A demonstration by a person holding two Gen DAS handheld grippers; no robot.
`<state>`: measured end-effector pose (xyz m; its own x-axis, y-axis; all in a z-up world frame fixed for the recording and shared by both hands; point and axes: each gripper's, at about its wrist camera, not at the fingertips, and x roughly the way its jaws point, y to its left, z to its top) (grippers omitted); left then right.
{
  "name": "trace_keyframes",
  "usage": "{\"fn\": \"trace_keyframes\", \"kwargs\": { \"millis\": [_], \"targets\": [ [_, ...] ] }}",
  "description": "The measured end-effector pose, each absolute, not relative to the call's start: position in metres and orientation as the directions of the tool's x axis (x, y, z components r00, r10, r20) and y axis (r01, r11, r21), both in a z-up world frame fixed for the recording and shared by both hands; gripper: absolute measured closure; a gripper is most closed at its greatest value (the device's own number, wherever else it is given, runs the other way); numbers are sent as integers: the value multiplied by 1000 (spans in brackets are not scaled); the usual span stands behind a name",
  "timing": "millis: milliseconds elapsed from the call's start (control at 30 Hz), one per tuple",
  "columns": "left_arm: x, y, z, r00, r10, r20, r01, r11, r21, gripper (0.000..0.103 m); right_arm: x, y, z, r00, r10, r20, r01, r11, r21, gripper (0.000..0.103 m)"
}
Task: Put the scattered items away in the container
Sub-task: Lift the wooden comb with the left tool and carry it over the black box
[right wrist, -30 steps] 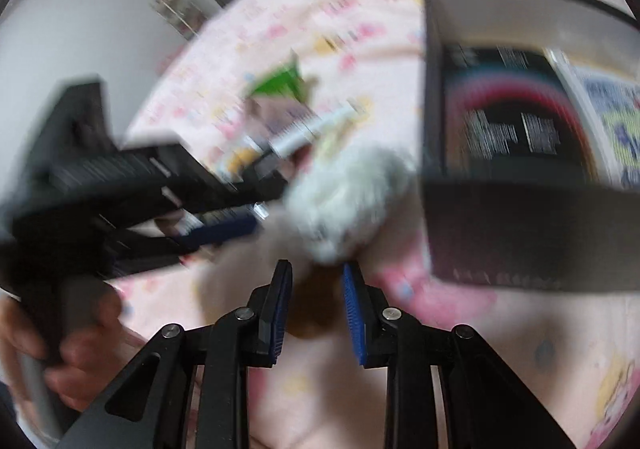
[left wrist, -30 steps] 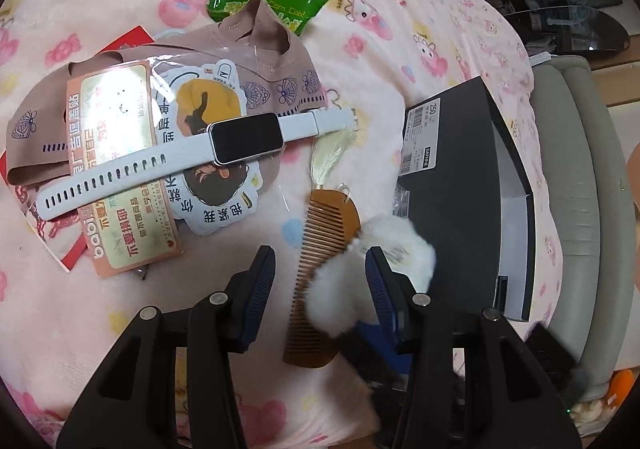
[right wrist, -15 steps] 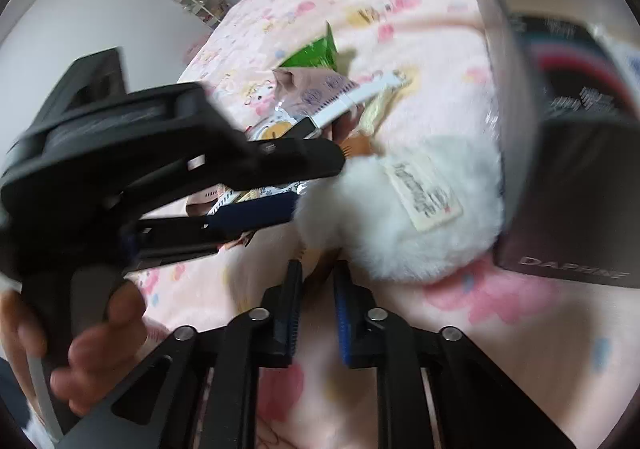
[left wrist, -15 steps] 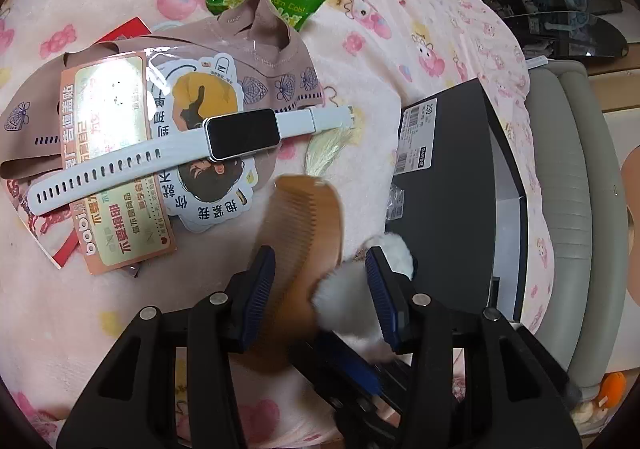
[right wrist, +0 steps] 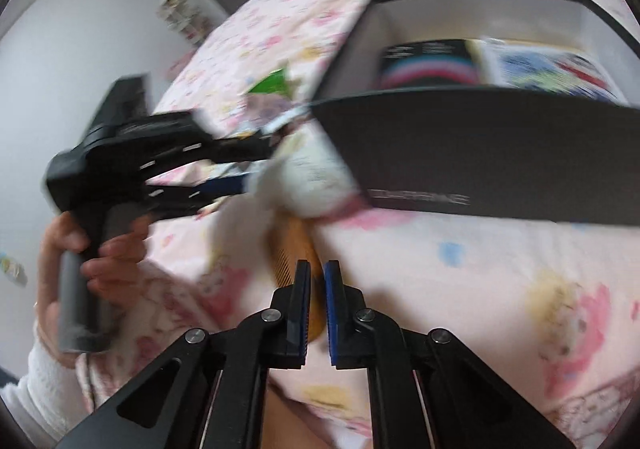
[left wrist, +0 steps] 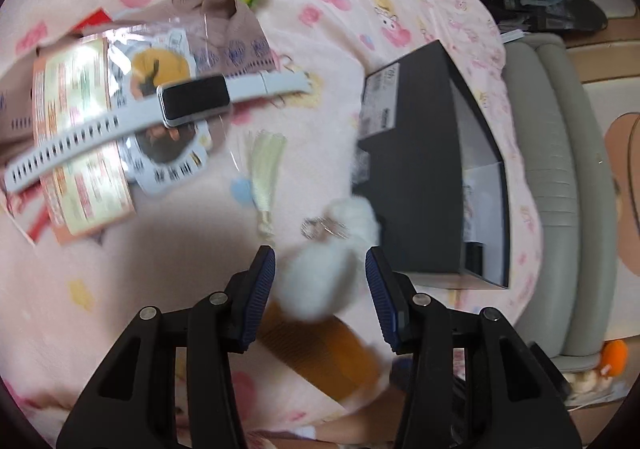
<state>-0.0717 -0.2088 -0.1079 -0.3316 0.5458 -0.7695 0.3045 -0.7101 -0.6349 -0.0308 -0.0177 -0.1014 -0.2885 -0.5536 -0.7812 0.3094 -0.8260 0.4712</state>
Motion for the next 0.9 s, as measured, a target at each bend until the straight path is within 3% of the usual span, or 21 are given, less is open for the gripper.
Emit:
{"fn": "trace_keyframes", "kwargs": {
  "millis": [233, 433, 467, 533, 567, 667, 733, 900],
  "targets": [
    [-60, -210, -86, -419, 459, -783, 270, -761, -590, 56, -35, 2, -107, -286, -554, -782, 262, -830, 492, 96],
    [-62, -174, -85, -303, 576, -759, 96, -774, -626, 56, -29, -18, -140, -169, -575, -800, 262, -809, 526, 94],
    [-64, -169, -90, -274, 562, -781, 94, -792, -603, 56, -28, -20, -143, -150, -576, -803, 255, -807, 532, 91],
    [-68, -166, -97, -242, 522, -818, 110, -823, -557, 56, -30, -22, -150, -132, -594, -793, 242, -795, 556, 72],
    [-71, -167, -101, -228, 496, -838, 130, -838, -531, 55, -31, -23, -152, -122, -611, -782, 235, -783, 575, 70],
    [-78, -169, -112, -199, 413, -889, 181, -876, -447, 55, -34, -27, -158, -115, -641, -759, 223, -762, 609, 71],
    [-78, -166, -117, -179, 392, -902, 171, -891, -421, 55, -36, -28, -155, -149, -638, -756, 226, -766, 602, 86],
    [-75, -144, -116, -131, 455, -881, 77, -881, -467, 55, -32, -12, -133, -243, -632, -736, 228, -775, 590, 88]
  ]
}}
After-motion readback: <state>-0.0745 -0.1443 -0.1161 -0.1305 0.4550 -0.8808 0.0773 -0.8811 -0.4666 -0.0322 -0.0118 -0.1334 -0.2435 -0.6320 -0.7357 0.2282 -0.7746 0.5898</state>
